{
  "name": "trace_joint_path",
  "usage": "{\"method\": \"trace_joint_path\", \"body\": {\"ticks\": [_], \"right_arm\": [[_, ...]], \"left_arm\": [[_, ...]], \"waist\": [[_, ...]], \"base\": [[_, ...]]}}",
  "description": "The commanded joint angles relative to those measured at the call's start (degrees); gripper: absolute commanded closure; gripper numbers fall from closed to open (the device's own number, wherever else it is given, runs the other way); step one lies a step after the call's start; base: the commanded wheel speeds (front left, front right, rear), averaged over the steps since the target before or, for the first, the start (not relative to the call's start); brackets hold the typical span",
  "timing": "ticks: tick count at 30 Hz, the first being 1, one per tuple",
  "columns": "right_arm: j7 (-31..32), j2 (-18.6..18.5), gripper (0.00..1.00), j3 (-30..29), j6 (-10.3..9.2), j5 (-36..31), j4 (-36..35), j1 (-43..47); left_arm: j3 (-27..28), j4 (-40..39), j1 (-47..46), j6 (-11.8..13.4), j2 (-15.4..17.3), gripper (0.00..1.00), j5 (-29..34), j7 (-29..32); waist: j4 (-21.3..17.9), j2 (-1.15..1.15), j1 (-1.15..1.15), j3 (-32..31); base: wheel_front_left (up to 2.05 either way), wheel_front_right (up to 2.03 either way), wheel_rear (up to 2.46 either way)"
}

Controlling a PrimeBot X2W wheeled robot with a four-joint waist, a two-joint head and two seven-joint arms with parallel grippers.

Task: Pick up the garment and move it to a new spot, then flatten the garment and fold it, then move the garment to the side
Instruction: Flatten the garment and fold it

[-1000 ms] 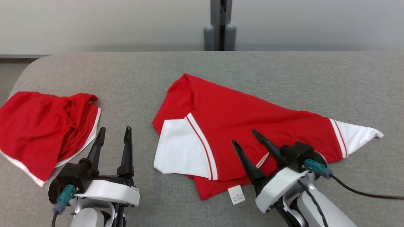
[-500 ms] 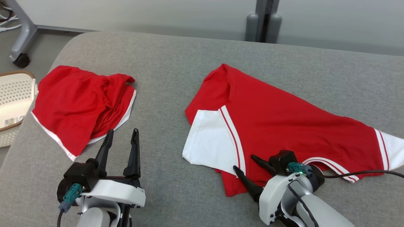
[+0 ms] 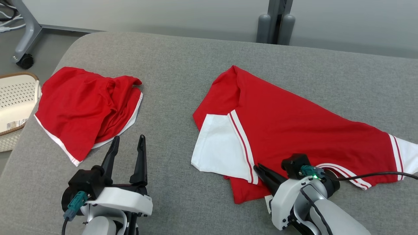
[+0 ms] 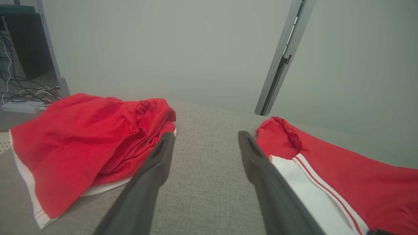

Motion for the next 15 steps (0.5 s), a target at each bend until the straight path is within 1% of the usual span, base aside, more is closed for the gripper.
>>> {"method": "trace_joint_path", "body": {"ticks": [1,7,9,11,14,15], "right_arm": [[-0.57,-0.45,1.0,-0.55,0.01,-0.32,-0.32,-0.37],[-2.1,-0.1,1.0,-1.34,0.01,1.38,-3.81,-1.47],[-1.81,0.08,1.0,-2.42,0.01,3.92,-6.17,-2.18],[-0.99,-0.8,1.0,-3.4,0.01,6.33,-9.06,-3.66],[1.4,-1.96,1.0,-6.75,0.01,11.44,-12.85,-6.04],[1.4,-1.96,1.0,-6.75,0.01,11.44,-12.85,-6.04]], "left_arm": [[0.09,0.07,-0.09,0.28,0.16,0.0,0.03,-0.25],[0.54,0.11,-0.5,0.22,0.17,0.0,-0.07,-0.24],[0.53,0.14,-0.44,0.13,0.15,0.0,-0.06,-0.24],[0.5,0.11,-0.39,0.14,0.17,0.0,-0.1,-0.25],[0.46,0.02,-0.45,0.03,0.17,0.0,-0.01,-0.24],[0.46,0.02,-0.45,0.03,0.17,0.0,-0.01,-0.24]], "waist": [[-0.41,0.0,0.0,-0.14],[-1.85,0.0,0.0,-0.72],[-2.41,0.0,0.0,-0.92],[-3.02,0.0,0.0,-1.0],[-3.85,0.0,0.0,-0.7],[-3.85,0.0,0.0,-0.7]], "base": [[0.0,0.0,0.0],[0.0,0.0,0.0],[0.0,0.0,0.0],[0.0,0.0,0.0],[0.0,0.0,0.0],[0.0,0.0,0.0]]}}
